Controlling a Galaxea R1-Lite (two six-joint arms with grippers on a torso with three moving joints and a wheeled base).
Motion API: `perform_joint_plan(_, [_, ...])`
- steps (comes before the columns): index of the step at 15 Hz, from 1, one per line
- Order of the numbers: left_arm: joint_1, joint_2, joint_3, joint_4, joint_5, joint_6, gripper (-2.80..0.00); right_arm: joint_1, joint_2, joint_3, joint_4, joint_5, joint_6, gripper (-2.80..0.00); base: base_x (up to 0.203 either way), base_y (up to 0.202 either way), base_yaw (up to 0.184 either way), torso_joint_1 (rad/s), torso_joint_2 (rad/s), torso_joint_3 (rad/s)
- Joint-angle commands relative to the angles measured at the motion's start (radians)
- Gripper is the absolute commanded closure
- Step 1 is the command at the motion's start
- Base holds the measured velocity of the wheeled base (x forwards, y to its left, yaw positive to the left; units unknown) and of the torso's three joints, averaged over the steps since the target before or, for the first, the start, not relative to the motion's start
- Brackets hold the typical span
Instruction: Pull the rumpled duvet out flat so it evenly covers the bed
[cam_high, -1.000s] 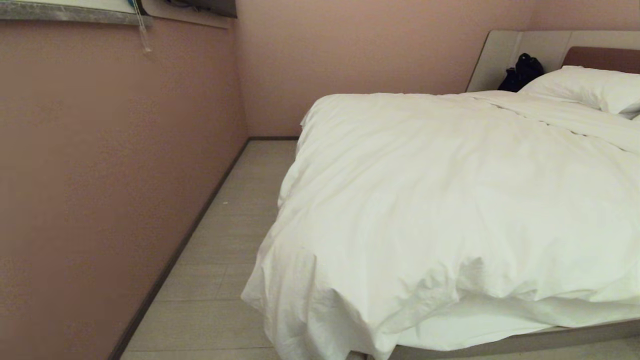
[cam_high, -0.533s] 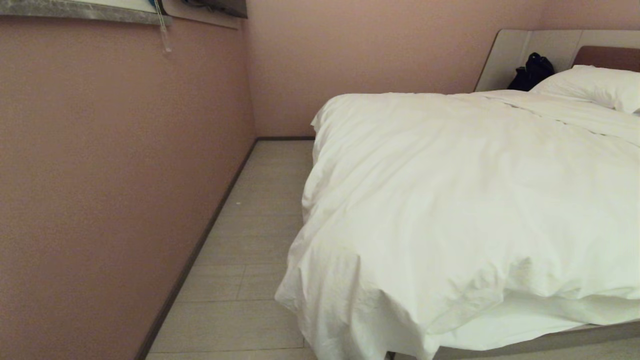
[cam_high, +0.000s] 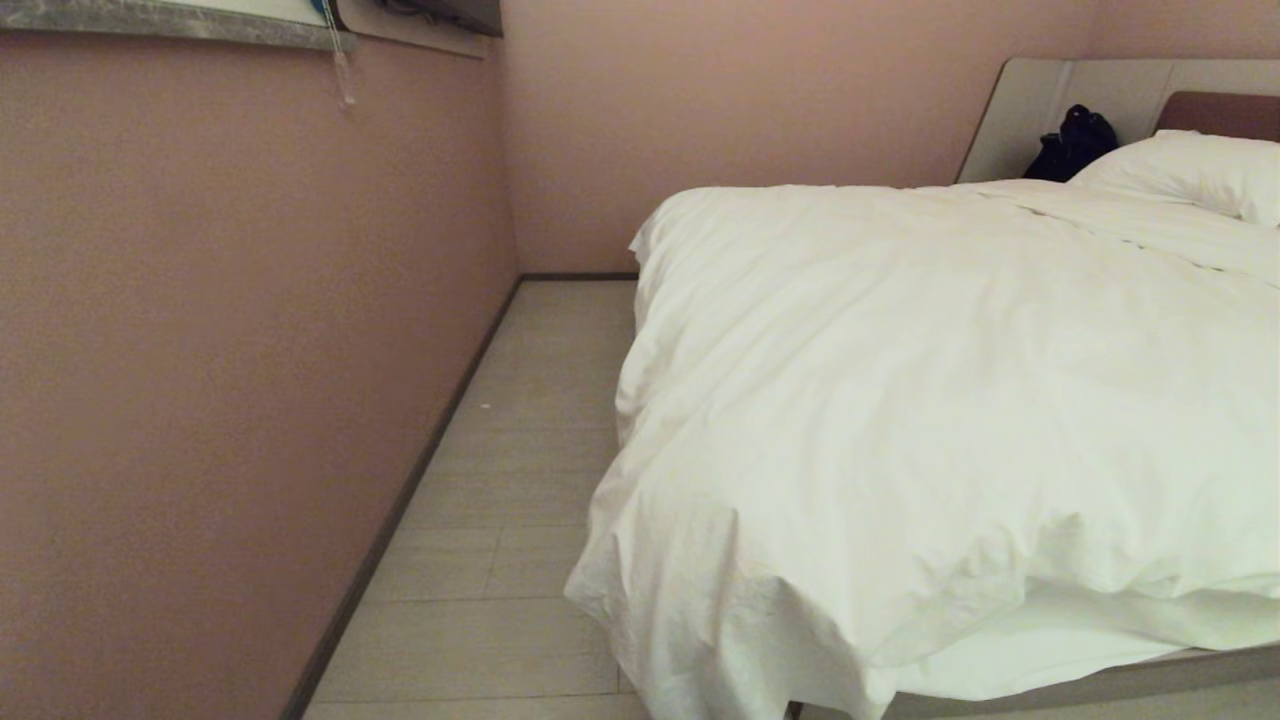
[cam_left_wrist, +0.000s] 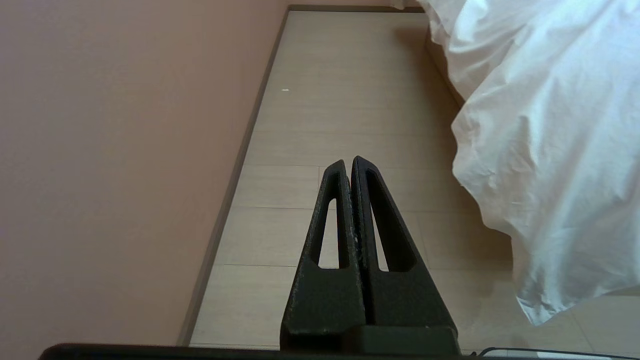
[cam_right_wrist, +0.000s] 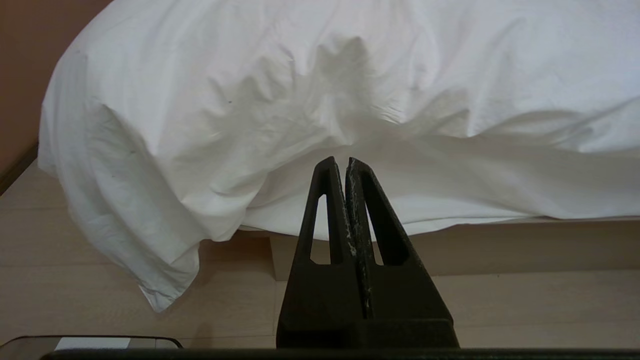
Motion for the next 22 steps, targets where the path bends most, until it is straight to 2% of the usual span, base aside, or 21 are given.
perform_joint_plan(1, [0.001, 0.0, 0.0, 0.0, 0.0, -0.008, 0.0, 0.0, 0.001, 0.0, -0.001, 0.0, 0.0, 0.0, 0.0, 0.0, 0.0, 0.0, 0.0, 0.0])
perform_joint_plan(22, [0.001, -0.001, 0.0, -0.001, 0.001, -0.012, 0.0, 0.0, 0.001, 0.0, 0.0, 0.0, 0.0, 0.0, 0.0, 0.0, 0.0, 0.0, 0.0, 0.0])
